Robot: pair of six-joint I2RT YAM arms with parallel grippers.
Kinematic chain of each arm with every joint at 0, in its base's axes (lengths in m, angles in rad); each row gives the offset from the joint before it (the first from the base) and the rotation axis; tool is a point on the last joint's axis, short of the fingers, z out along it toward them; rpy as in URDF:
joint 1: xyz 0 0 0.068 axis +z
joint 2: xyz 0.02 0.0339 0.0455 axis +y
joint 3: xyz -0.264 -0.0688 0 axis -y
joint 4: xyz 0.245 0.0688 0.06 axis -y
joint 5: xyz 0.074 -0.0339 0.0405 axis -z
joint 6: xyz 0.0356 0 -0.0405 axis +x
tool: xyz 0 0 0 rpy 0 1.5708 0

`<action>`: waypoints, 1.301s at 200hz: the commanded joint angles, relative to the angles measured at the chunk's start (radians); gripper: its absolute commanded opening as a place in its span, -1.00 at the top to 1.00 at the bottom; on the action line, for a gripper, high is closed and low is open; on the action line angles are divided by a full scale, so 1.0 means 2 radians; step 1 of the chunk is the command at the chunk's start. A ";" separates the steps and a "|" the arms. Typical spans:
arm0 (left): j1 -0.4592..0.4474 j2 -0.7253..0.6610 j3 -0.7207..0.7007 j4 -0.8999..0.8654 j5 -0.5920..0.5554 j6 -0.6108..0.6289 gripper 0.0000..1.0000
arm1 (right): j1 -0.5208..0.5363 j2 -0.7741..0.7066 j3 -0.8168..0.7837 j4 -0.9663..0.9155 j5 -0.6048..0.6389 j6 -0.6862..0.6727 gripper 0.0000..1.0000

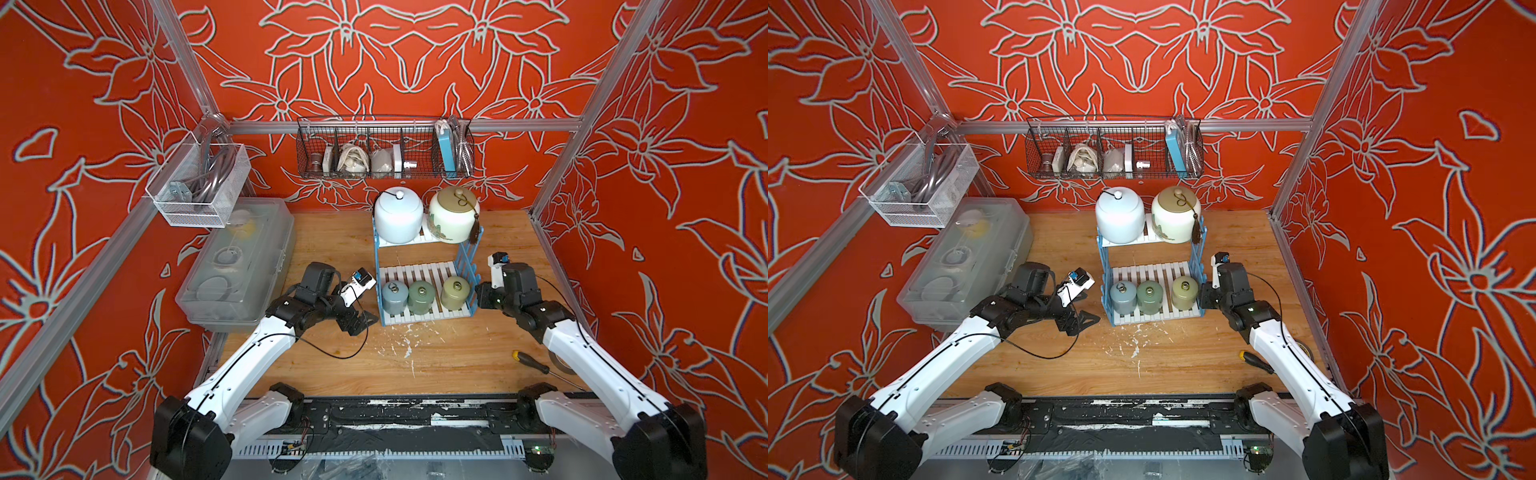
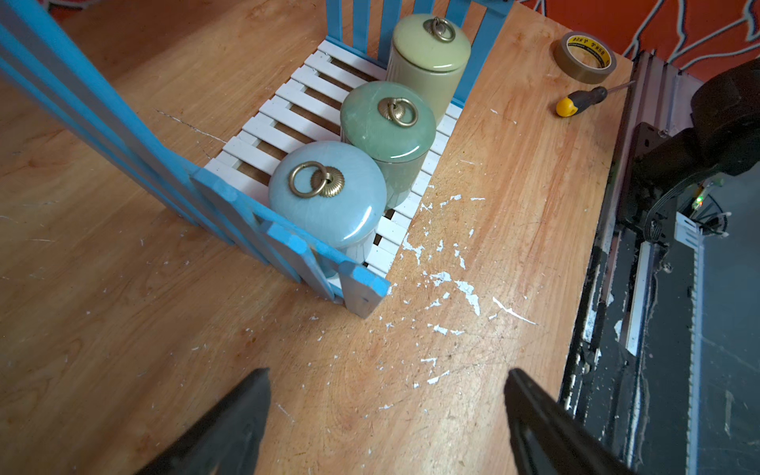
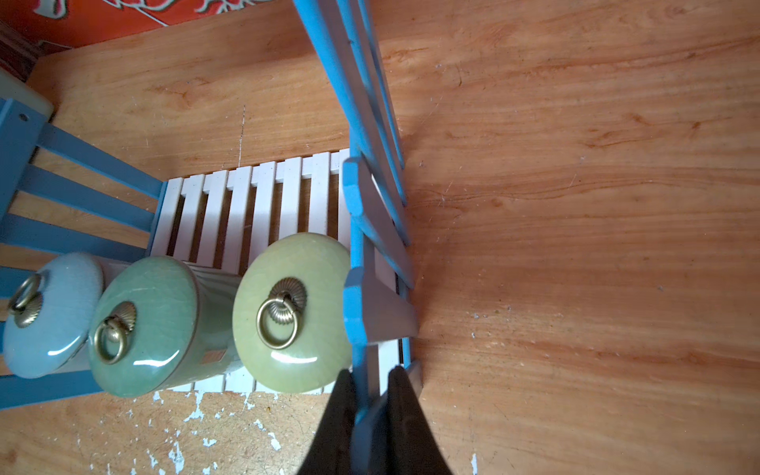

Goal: Remove the tea canisters from the shelf
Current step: Move the shelf to the center of the board.

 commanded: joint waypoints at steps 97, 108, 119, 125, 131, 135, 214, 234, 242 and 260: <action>-0.007 0.049 0.039 0.036 -0.024 -0.021 -0.01 | 0.033 0.006 0.014 -0.010 0.048 0.086 1.00; -0.007 0.049 0.038 0.039 -0.027 -0.027 0.11 | 0.036 0.009 0.012 -0.001 0.045 0.090 1.00; -0.007 0.048 0.034 0.045 -0.032 -0.029 0.25 | 0.037 0.014 0.012 0.011 0.040 0.092 1.00; -0.007 0.048 0.033 0.047 -0.036 -0.029 0.33 | 0.038 0.018 0.013 0.013 0.040 0.091 1.00; -0.007 0.048 0.032 0.048 -0.042 -0.029 0.42 | 0.038 0.022 0.018 0.009 0.042 0.090 1.00; -0.007 0.049 0.033 0.047 -0.046 -0.030 0.48 | 0.038 0.025 0.023 0.006 0.044 0.090 1.00; -0.007 0.060 0.042 0.070 -0.080 -0.054 0.64 | 0.039 0.074 0.052 0.043 0.043 0.090 1.00; -0.007 0.071 0.049 0.077 -0.099 -0.054 0.63 | 0.039 0.093 0.070 0.040 0.045 0.087 1.00; -0.007 0.076 0.053 0.078 -0.107 -0.054 0.64 | 0.039 0.100 0.076 0.040 0.044 0.088 1.00; -0.007 0.082 0.058 0.082 -0.119 -0.044 0.64 | 0.039 0.114 0.084 0.055 0.039 0.093 1.00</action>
